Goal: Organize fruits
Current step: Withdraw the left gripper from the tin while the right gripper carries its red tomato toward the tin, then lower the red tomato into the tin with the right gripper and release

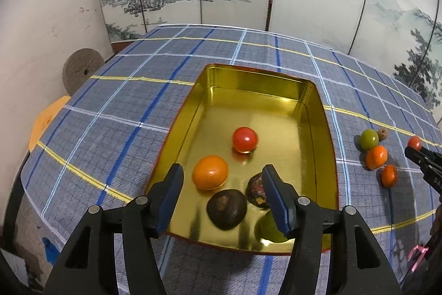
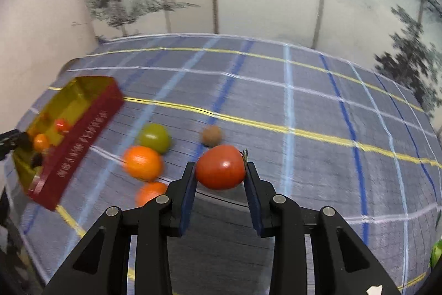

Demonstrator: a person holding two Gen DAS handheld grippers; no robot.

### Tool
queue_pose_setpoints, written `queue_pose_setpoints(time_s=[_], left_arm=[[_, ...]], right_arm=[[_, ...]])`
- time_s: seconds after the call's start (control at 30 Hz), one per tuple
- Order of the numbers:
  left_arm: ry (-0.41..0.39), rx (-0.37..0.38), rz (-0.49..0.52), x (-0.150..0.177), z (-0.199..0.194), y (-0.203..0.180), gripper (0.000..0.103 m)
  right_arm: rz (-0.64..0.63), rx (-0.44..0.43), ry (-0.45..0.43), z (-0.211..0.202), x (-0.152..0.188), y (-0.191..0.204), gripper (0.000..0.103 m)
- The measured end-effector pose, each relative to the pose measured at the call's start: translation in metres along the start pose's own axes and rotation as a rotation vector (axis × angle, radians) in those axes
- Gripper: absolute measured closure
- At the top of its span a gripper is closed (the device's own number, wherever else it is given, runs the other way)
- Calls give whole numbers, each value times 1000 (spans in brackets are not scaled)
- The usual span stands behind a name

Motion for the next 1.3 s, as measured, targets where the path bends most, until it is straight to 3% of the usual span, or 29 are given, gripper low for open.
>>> queue_pose_setpoints(time_s=[0.27,0.7,1.3], left_arm=[[-18,-16,-54,4,-14,20,43],[-24,-53,-121,15,-30,55,43],[-9,-77,-144,31,-35,74,42]], right_arm=[[-101,-169,-40,-30,-17,85,71],[-256,-313,-46,-46,-17,194,71],[-350,-332,-10,-31,2,241,71]])
Point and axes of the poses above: each gripper's, at about its wrist camera, not at the fingertips, and z roughly the way its jaws point, y to its left, x to its underside, the point moved 9 cm from there along z, roughly the way its jaws point, and after that the axes turned 13 degrees about x, right-handed, at the moved point
